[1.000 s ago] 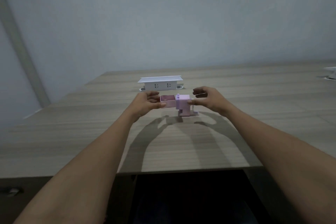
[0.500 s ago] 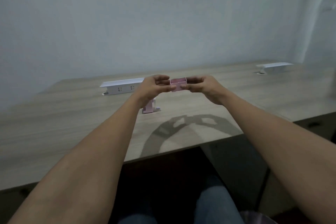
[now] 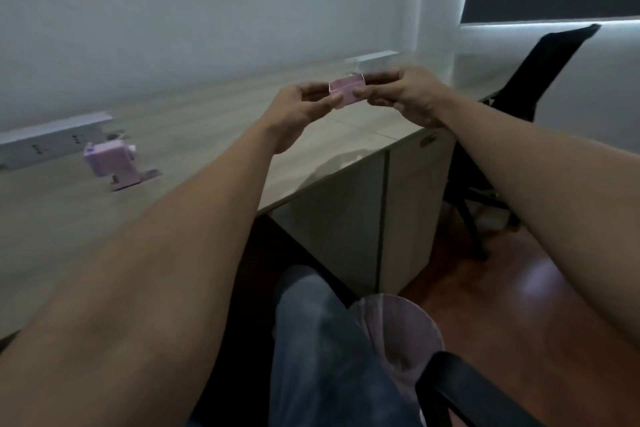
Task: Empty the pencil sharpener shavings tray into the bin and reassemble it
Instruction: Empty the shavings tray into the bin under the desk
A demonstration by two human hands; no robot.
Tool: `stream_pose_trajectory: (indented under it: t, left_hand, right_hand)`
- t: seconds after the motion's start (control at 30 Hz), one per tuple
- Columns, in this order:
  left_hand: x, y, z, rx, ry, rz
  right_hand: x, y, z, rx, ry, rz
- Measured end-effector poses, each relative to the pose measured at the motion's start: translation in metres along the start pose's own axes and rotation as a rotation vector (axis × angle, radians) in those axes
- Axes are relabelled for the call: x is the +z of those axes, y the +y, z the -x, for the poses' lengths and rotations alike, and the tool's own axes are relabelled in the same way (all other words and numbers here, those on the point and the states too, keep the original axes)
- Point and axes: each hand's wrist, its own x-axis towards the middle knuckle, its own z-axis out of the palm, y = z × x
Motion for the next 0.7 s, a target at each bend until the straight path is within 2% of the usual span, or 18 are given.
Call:
stream_pose_trajectory:
  t: [0.3, 0.53, 0.7]
  left_hand:
    - [0.103, -0.043, -0.018, -0.034, -0.161, 0.112]
    - [0.143, -0.107, -0.002, -0.118, -0.217, 0.053]
    - [0.161, -0.154, 0.021, -0.222, -0.255, 0.027]
  right_hand:
    - [-0.07, 0.058, 0.072, 0.141, 0.135, -0.067]
    - [-0.077, 0.125, 0.116, 0.274, 0.163, -0.118]
    - [-0.069, 0.19, 0.142, 0.411, 0.176, -0.27]
